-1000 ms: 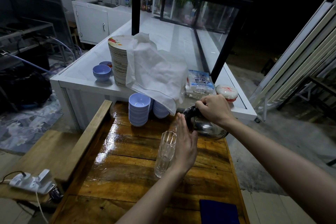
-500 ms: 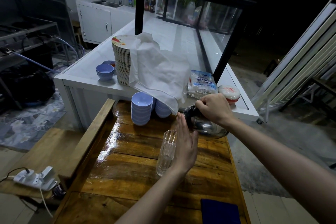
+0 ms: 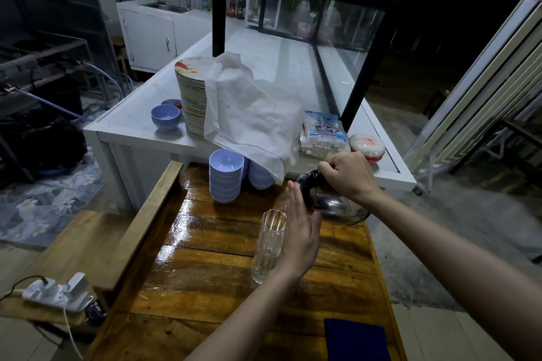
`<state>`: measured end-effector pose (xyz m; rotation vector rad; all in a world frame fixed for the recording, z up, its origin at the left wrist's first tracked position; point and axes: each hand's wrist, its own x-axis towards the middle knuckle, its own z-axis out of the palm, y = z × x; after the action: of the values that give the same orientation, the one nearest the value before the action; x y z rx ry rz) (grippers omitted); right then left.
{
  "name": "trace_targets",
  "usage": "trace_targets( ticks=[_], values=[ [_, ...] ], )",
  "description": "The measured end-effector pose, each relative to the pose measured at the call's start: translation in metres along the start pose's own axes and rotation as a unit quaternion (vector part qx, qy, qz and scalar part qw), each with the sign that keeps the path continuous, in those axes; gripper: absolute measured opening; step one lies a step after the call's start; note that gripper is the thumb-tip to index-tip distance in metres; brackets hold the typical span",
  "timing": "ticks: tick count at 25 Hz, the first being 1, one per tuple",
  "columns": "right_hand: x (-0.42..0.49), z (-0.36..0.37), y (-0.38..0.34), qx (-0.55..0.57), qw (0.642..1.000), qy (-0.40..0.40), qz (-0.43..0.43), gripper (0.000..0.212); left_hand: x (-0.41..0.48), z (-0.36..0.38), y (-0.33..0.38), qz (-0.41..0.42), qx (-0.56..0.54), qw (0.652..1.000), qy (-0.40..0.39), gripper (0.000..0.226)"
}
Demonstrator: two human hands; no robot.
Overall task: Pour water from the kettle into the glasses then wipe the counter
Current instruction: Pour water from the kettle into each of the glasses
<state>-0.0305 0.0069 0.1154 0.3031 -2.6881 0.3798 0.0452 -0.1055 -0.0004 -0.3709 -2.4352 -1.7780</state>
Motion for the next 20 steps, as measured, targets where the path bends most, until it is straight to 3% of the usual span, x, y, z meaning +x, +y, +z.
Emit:
trace_targets(
  ticks=[4, 9, 13, 20],
  values=[
    [-0.008, 0.005, 0.017, 0.052, 0.997, -0.018, 0.052, 0.049, 0.004, 0.0, 0.001, 0.002, 0.021, 0.999, -0.025, 0.065],
    [-0.042, -0.005, 0.044, 0.154, 0.97, 0.03, 0.183, 0.041, 0.011, 0.011, 0.016, 0.067, 0.098, 0.991, -0.057, 0.059],
    [-0.068, 0.002, 0.077, 0.227, 0.916, 0.073, 0.322, 0.041, 0.02, 0.032, 0.03, 0.105, 0.171, 0.974, -0.105, 0.064],
    [-0.114, 0.046, 0.129, 0.329, 0.797, 0.089, 0.499, 0.03, 0.053, 0.074, 0.019, 0.102, 0.304, 0.907, -0.274, 0.061]
  ],
)
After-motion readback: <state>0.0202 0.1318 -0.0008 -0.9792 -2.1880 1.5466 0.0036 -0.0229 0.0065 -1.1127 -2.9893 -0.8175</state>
